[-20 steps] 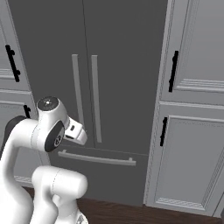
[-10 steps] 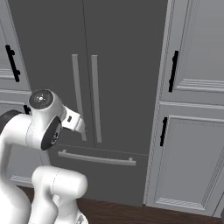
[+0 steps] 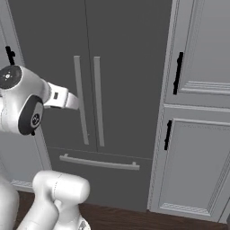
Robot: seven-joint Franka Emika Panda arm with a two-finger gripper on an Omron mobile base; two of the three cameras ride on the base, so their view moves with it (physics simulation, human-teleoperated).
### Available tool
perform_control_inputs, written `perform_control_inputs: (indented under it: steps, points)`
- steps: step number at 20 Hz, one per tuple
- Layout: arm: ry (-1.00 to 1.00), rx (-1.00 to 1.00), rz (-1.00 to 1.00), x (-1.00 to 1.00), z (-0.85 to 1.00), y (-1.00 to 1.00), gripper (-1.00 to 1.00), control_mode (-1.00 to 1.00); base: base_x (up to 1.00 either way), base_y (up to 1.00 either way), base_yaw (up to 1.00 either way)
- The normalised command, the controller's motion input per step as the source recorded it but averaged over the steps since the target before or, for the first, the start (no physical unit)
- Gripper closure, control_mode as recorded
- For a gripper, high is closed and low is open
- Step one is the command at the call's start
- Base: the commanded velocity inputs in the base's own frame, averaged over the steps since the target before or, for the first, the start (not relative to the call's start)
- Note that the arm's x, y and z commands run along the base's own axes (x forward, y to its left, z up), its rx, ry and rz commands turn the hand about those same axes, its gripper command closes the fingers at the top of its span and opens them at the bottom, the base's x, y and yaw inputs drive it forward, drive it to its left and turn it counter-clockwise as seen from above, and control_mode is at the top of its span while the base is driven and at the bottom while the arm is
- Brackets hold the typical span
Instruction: Grab a lemon wedge from the fridge and one ice cube from the ice bowl, and put them in the glass of lemonade.
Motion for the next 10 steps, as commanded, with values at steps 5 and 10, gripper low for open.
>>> perform_control_inputs:
  steps: [5,10]
  points:
    - [-0.10,0.00,0.00,0.73,-0.40,-0.06,-1.00,-1.00,0.00,0.00,0.00]
    - [-0.01,0.01,0.00,1.00,-0.31,-0.36,-1.00,-1.00,0.00,0.00,0.00]
